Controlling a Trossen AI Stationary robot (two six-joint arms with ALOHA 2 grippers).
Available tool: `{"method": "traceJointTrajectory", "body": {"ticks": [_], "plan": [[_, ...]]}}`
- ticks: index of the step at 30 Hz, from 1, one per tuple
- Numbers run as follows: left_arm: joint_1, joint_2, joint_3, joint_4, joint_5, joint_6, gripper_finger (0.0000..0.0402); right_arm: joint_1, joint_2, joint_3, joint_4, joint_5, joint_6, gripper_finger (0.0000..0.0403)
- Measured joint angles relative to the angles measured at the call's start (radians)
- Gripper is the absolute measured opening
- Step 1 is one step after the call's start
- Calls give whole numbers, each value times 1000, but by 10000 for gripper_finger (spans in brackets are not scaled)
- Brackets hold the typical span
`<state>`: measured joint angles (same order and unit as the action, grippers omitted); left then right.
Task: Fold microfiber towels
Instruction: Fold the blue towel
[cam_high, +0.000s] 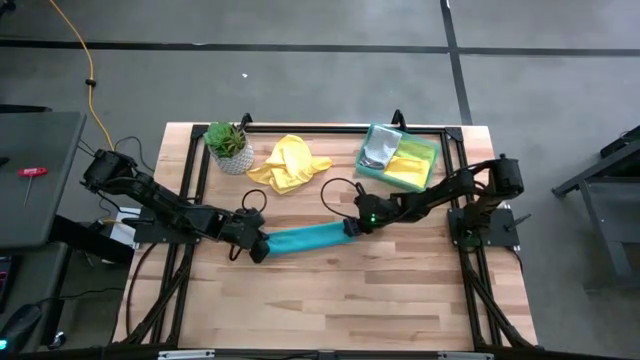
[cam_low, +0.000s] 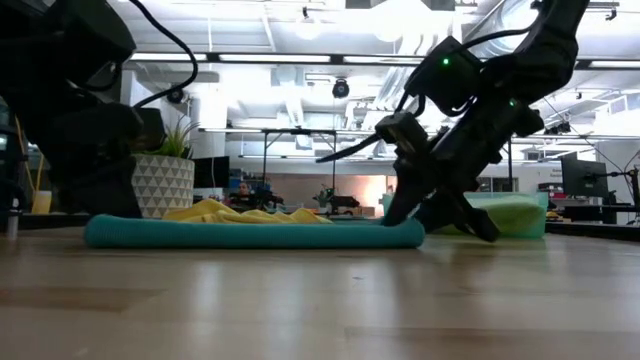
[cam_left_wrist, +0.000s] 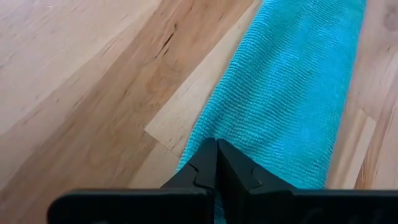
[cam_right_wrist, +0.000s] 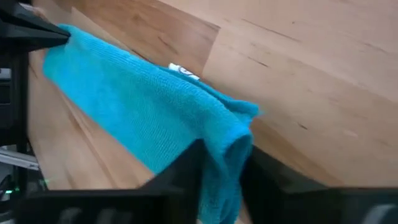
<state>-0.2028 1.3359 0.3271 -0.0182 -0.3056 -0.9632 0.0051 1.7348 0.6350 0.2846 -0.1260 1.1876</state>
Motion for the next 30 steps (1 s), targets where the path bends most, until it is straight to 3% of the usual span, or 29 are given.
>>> {"method": "traceJointTrajectory", "body": {"ticks": [3,8,18,23,30], "plan": [[1,-5,9,2,2,56,0,1,-2,0,-13,14,-27,14],[1,-67,68,-24,21,254,0,-9,-74,-2,-153,43,-63,5],[93,-155,188,-177,-23,514,0,-9,-404,-4,-757,190,-75,1],[164,-55,205,-61,44,522,0,-8,-513,-4,-854,202,-39,1],[140,166,206,87,125,440,0,-2,-544,44,-862,205,-20,0]]}}
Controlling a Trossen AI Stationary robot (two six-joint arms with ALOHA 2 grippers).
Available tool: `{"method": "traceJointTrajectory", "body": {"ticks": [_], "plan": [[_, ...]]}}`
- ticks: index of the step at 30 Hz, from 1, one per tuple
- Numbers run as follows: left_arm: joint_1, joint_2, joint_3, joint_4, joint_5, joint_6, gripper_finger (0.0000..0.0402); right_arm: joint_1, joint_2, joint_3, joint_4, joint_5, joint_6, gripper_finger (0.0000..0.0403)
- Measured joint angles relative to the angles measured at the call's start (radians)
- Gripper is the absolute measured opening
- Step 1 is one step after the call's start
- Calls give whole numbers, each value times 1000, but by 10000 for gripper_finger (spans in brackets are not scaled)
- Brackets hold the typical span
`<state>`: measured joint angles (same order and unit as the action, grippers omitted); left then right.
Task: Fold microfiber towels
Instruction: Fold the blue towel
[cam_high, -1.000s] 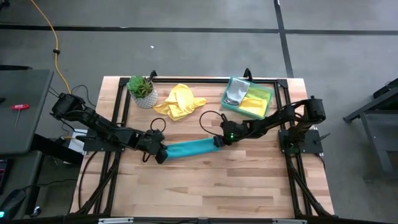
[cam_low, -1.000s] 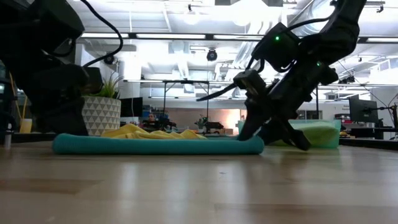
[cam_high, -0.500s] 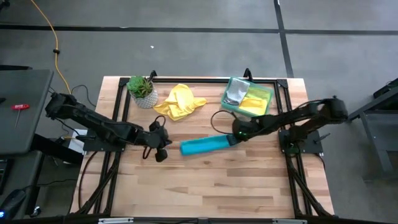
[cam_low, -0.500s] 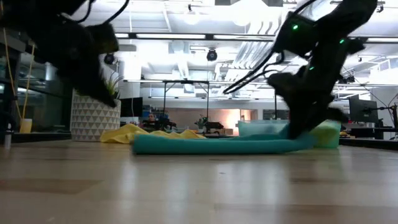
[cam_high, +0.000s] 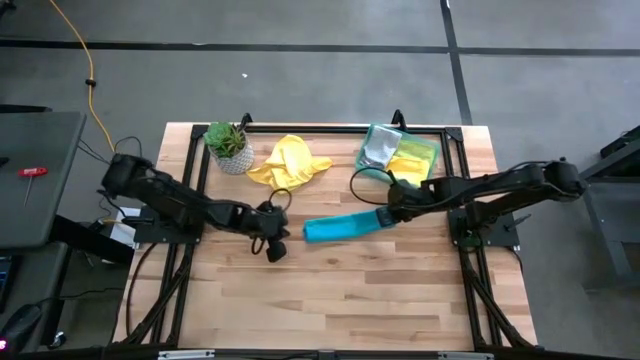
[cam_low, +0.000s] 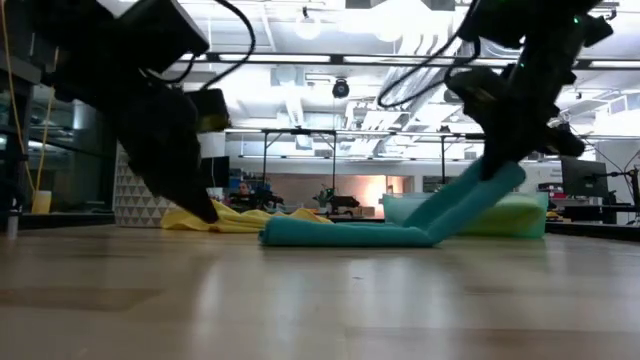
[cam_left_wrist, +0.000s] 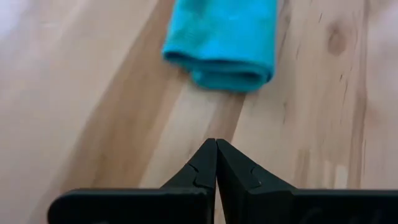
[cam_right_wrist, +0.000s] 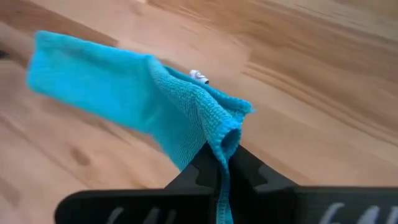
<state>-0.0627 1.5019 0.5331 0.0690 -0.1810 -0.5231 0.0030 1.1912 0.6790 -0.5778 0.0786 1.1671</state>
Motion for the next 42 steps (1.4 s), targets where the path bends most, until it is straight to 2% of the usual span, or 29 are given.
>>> {"method": "traceJointTrajectory", "body": {"ticks": [5,12,21,32,42], "plan": [[-13,125,36,92,-10,-17,0,12,11,54,1,-1,-9,0],[-6,239,111,125,-38,-15,0,44,58,90,36,-5,25,0],[-4,247,126,120,-49,56,0,98,208,153,248,-9,64,0],[-4,249,124,135,-59,36,0,83,434,259,486,0,69,0],[-3,250,123,147,-58,63,0,83,631,327,652,-2,138,0]]}}
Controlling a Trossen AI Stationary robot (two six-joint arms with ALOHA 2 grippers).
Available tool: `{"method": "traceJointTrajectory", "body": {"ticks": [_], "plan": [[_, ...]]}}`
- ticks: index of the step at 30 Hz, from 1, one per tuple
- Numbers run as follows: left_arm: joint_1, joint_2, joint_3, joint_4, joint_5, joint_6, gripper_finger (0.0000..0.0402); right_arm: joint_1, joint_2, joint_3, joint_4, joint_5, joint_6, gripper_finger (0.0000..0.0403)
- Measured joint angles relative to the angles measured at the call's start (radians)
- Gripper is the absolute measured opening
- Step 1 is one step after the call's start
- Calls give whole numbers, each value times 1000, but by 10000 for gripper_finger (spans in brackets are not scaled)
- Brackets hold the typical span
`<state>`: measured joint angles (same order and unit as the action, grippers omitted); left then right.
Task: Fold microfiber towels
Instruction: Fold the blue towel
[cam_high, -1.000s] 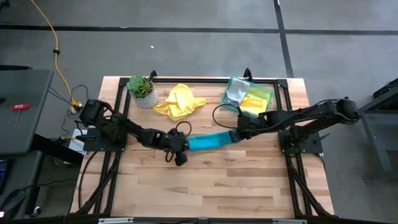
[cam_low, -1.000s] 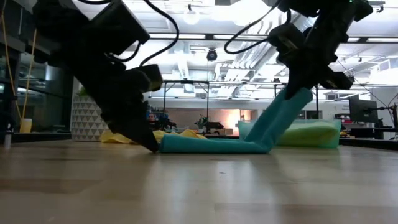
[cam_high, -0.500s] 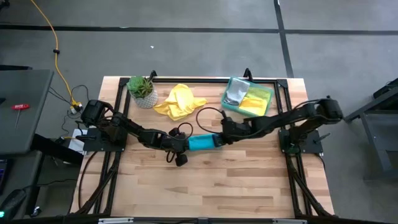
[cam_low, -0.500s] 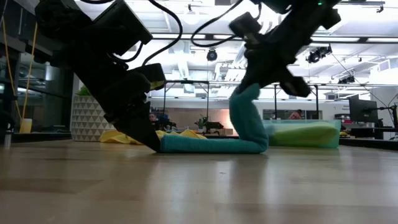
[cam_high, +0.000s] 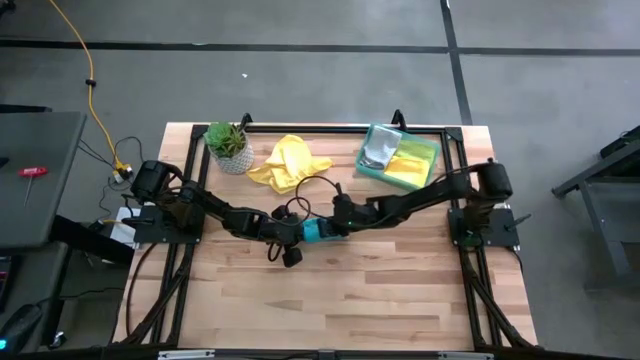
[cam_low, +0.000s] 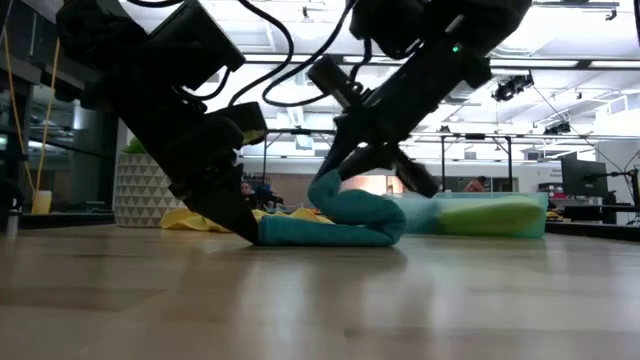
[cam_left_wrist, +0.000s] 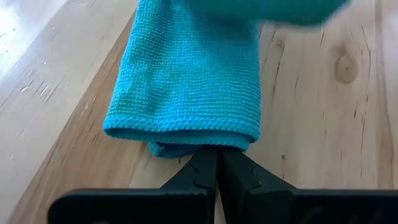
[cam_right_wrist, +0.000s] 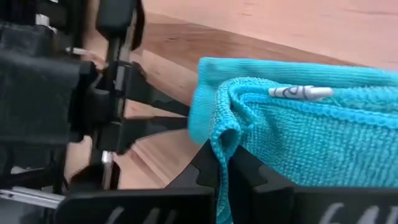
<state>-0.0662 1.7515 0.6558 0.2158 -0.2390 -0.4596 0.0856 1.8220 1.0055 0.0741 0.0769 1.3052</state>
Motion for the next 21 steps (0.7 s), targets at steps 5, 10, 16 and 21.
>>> {"method": "traceJointTrajectory", "body": {"ticks": [5,10,16,21], "plan": [[0,1,-1,11,-3,0,0,0,32,23,28,5,0,1],[0,2,-1,17,-5,0,0,0,31,23,58,25,3,17],[0,2,-1,17,-4,1,0,-7,31,22,57,10,-4,98],[2,-4,-1,17,21,26,0,-26,-5,21,65,-39,-98,192]]}}
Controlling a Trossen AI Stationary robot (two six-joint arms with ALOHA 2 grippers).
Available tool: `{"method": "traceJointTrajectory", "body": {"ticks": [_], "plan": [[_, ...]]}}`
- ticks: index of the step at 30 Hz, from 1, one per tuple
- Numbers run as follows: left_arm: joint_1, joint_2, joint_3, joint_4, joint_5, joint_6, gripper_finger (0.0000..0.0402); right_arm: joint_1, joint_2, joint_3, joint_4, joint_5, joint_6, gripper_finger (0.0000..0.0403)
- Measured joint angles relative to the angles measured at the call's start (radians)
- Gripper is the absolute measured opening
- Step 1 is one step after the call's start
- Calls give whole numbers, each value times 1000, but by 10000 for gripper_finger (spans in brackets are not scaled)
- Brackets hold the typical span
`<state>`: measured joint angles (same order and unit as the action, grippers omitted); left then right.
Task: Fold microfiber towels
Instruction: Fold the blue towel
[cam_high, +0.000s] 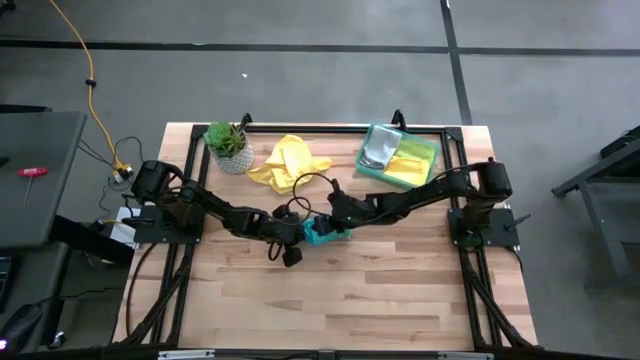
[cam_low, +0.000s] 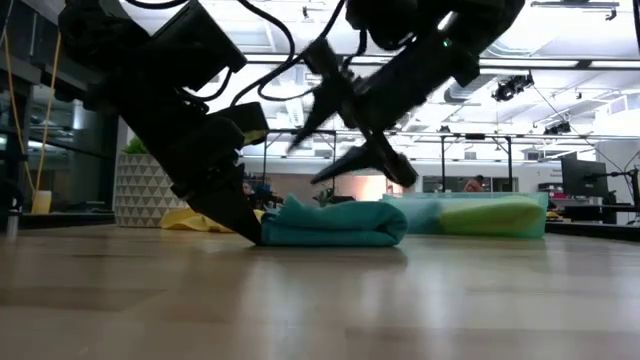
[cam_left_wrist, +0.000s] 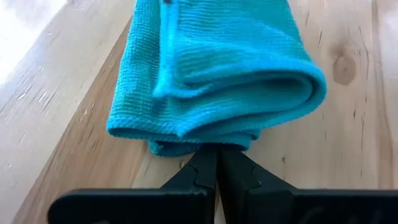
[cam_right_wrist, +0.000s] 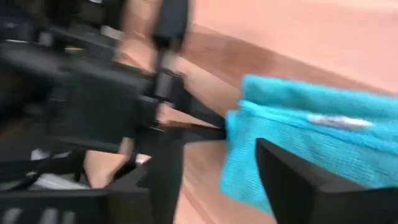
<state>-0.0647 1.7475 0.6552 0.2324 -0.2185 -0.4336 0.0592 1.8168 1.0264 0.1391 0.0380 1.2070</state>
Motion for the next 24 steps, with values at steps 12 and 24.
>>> {"method": "traceJointTrajectory", "body": {"ticks": [12,24], "plan": [[0,-106,-2,-132,68,49,0,-53,-245,0,-348,-21,-409,252],[29,-363,0,-147,46,129,0,23,-412,-257,-333,12,-549,221]]}}
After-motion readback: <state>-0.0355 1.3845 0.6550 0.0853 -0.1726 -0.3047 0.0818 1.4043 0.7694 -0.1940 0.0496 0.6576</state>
